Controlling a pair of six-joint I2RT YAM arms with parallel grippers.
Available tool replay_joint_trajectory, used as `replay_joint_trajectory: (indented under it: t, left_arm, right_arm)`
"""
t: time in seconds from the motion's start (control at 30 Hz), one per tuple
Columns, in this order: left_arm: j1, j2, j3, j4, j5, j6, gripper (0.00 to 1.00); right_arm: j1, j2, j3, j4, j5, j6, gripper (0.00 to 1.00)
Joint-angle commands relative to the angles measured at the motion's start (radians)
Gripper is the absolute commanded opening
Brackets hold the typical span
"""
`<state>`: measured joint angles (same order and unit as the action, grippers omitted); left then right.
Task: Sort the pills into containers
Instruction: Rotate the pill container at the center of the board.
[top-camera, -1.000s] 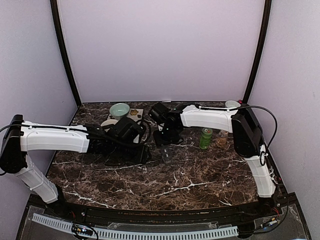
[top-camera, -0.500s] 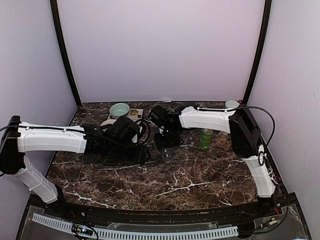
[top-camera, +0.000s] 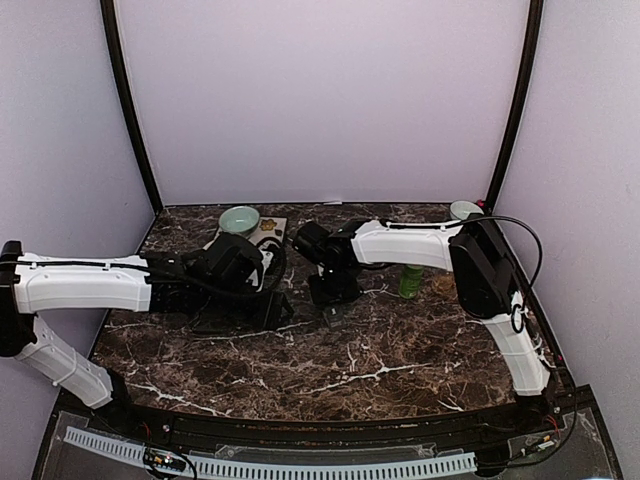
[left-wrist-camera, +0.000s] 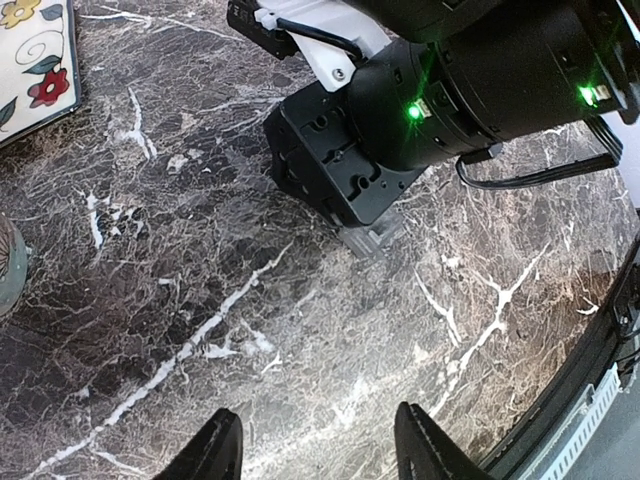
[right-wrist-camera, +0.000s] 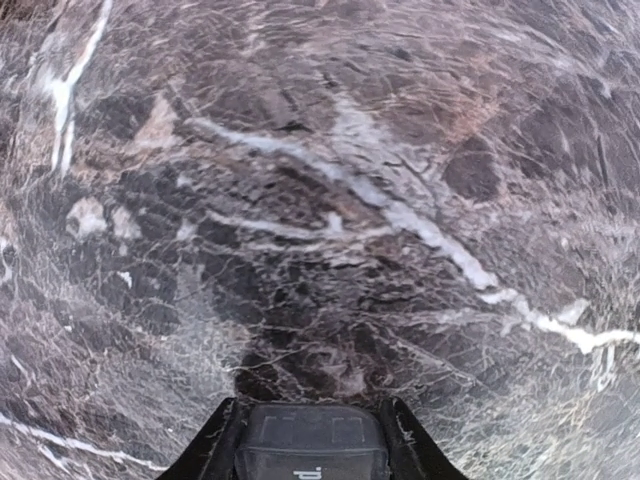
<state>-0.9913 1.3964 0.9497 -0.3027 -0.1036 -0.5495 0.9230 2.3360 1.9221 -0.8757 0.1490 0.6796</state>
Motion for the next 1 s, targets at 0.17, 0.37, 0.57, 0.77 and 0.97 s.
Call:
replay_joint_trajectory:
  t: [0.17, 0.37, 0.57, 0.77, 0.97]
  left_arm:
    - [-0.004, -0.107, -0.057, 0.008, 0.010, 0.035, 0.55]
    - [-0.004, -0.176, -0.086, -0.005, 0.015, 0.047, 0.55]
    - [-0.004, -0.261, -0.125, -0.031, 0.022, 0.060, 0.56]
    - [-0.004, -0.331, -0.162, -0.050, 0.030, 0.067, 0.56]
    - [-0.004, -0.379, -0.177, -0.075, 0.037, 0.067, 0.56]
  right_arm:
    - [0.016, -0.028, -0.070, 0.004, -0.030, 0.209, 0.30]
    - [0.028, -0.026, -0.066, -0.020, -0.014, 0.388, 0.15]
    - [0.052, -0.030, -0.048, -0.041, 0.027, 0.617, 0.12]
    - [0.069, -0.012, 0.002, -0.168, 0.085, 0.911, 0.11]
    - [0.079, 0.000, 0.025, -0.288, 0.101, 1.193, 0.12]
